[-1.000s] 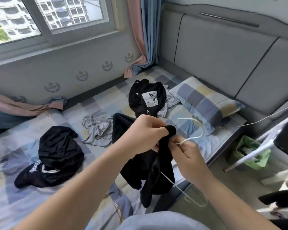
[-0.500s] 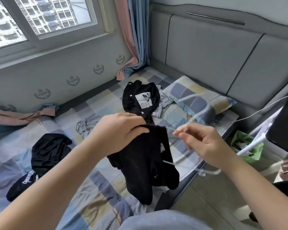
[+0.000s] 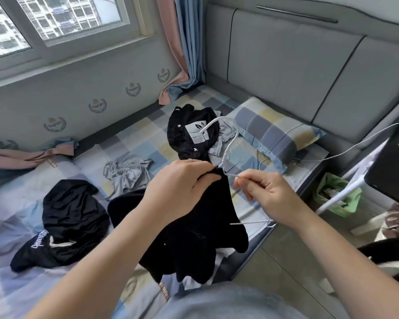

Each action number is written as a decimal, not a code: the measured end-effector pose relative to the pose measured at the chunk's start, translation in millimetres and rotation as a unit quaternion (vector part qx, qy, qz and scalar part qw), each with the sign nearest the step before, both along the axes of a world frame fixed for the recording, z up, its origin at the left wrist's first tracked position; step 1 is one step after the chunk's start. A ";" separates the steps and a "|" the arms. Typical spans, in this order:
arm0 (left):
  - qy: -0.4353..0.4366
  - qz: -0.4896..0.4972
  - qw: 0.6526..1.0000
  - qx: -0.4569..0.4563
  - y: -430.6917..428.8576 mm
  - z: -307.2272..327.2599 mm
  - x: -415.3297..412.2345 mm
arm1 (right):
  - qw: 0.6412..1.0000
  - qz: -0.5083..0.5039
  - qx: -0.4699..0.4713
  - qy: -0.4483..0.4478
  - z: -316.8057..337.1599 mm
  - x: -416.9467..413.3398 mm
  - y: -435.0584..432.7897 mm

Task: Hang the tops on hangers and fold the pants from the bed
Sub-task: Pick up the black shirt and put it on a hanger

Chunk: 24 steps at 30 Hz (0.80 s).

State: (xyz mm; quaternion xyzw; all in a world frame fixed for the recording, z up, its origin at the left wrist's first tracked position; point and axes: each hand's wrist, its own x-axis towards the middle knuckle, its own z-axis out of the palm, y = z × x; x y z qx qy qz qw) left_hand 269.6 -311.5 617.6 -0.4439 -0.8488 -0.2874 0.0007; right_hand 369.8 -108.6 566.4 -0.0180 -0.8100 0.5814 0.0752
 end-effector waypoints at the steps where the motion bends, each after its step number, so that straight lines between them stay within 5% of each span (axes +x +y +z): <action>1: -0.011 0.007 1.000 -0.001 -0.1 -1.1 -1.4 | 1.000 -0.008 0.002 -0.002 -0.1 0.3 -1.3; 8: -0.078 0.093 0.990 0.077 -6.1 -15.7 5.2 | 0.959 -0.192 0.153 0.140 -9.9 17.7 -13.2; 15: -0.126 0.174 0.960 0.179 -5.0 -15.2 24.3 | 0.994 -0.023 0.103 -0.031 -29.5 13.2 -40.8; 24: -0.188 0.190 0.939 0.215 -6.8 -14.6 38.1 | 0.994 -0.055 0.083 0.048 -38.7 10.4 -53.5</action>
